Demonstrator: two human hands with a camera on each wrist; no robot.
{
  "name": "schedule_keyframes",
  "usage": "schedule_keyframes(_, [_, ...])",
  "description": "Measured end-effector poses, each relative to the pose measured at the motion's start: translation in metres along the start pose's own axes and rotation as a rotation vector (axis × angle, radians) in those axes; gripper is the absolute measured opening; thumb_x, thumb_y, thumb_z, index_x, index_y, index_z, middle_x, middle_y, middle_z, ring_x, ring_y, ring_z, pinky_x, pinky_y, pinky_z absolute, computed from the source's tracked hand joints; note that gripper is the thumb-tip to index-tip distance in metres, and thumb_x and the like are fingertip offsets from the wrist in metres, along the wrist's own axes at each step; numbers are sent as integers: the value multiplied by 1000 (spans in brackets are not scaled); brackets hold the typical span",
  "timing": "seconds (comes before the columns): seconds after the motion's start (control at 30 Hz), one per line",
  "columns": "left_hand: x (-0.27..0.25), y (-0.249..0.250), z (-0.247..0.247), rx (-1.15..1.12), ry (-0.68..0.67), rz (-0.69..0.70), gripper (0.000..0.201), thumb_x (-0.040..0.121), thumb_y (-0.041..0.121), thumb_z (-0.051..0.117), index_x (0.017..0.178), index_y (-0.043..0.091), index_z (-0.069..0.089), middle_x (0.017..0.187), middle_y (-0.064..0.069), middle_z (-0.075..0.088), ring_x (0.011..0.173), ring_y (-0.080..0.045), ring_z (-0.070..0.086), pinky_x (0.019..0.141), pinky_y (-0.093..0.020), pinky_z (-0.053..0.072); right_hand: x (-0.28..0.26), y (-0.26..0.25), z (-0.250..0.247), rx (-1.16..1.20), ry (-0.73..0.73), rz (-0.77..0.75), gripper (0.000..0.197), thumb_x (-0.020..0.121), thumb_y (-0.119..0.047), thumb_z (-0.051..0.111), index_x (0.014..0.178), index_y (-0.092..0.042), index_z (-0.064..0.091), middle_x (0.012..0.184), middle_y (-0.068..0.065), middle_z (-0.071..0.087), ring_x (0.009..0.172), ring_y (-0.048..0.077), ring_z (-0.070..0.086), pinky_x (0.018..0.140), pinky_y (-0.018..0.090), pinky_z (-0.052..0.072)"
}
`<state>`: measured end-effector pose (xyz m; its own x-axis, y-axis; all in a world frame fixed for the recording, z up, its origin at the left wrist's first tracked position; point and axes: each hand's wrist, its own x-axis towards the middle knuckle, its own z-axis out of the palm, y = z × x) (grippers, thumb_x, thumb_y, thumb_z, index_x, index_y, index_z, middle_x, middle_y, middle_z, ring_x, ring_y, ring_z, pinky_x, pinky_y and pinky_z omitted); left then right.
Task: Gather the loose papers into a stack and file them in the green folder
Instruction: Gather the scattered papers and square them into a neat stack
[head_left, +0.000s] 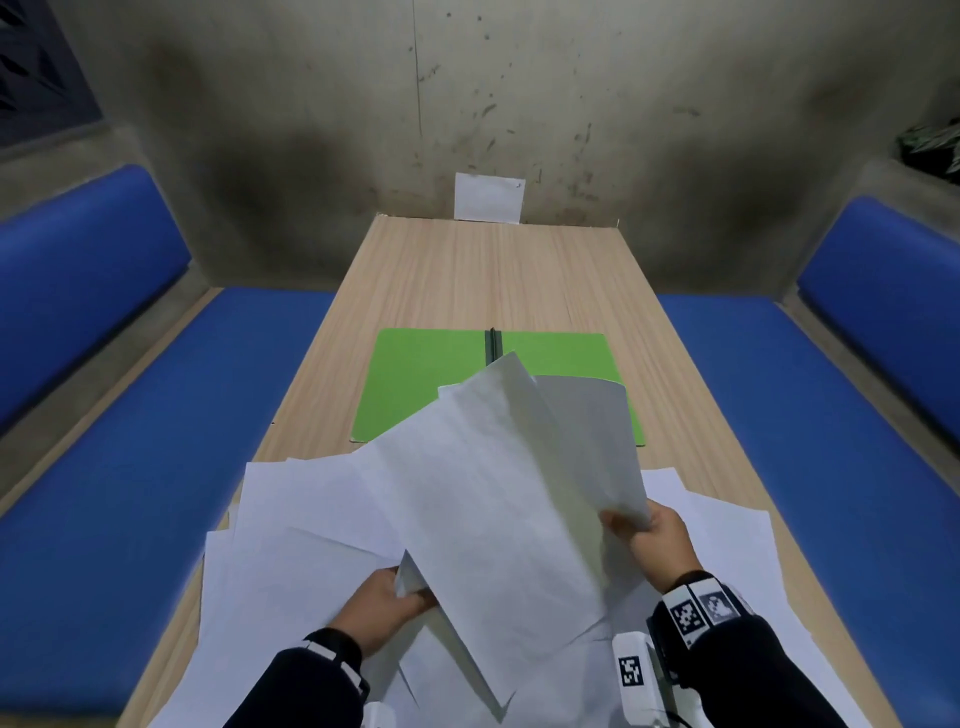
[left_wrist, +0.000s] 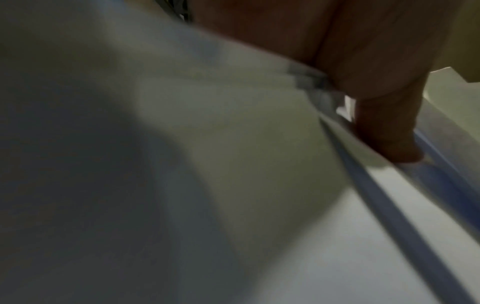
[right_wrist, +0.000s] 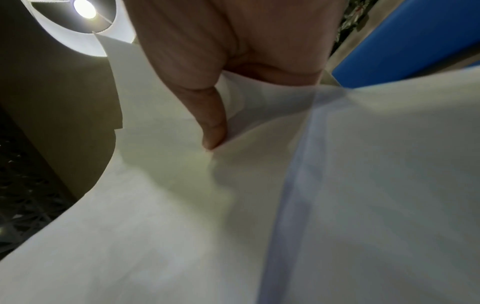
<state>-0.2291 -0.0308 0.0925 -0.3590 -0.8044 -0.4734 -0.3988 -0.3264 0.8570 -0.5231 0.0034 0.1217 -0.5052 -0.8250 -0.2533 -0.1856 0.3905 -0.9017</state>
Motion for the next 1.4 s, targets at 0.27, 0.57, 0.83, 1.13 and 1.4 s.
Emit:
schedule_keyframes(0.27, [2, 8, 0, 32, -1, 52, 12, 81, 26, 68, 90, 18, 70, 75, 9, 77, 74, -8, 72, 64, -15, 52, 0, 2, -11, 24, 57, 22, 23, 84, -6, 61, 64, -16, 59, 66, 1, 59, 68, 19, 52, 59, 27, 41])
schedule_keyframes(0.57, [0, 14, -4, 59, 16, 46, 10, 85, 29, 63, 83, 20, 67, 66, 7, 72, 61, -4, 68, 55, -12, 49, 0, 6, -19, 60, 50, 36, 9, 89, -10, 55, 90, -5, 62, 80, 10, 64, 84, 27, 59, 71, 30, 46])
schedule_keyframes(0.83, [-4, 18, -5, 76, -12, 40, 21, 89, 32, 55, 84, 16, 67, 73, 4, 69, 64, -8, 64, 58, -15, 48, 4, 17, -21, 137, 76, 144, 23, 90, -12, 54, 107, 0, 62, 98, 16, 63, 94, 30, 60, 89, 40, 47])
schedule_keyframes(1.13, [-8, 24, -13, 18, 14, 29, 33, 72, 42, 73, 81, 10, 70, 60, 4, 70, 60, -11, 65, 62, -24, 51, 7, 12, -29, 215, -25, 285, 23, 86, -10, 58, 106, 0, 60, 104, 20, 65, 99, 36, 62, 93, 48, 48])
schedule_keyframes(1.4, [-4, 20, -17, -120, -10, 42, 88, 14, 64, 84, 79, 6, 70, 68, -6, 75, 63, -18, 70, 59, -22, 54, 5, -2, -32, 257, -88, 158, 11, 84, -14, 63, 95, -14, 62, 89, 6, 68, 84, 24, 65, 70, 32, 50])
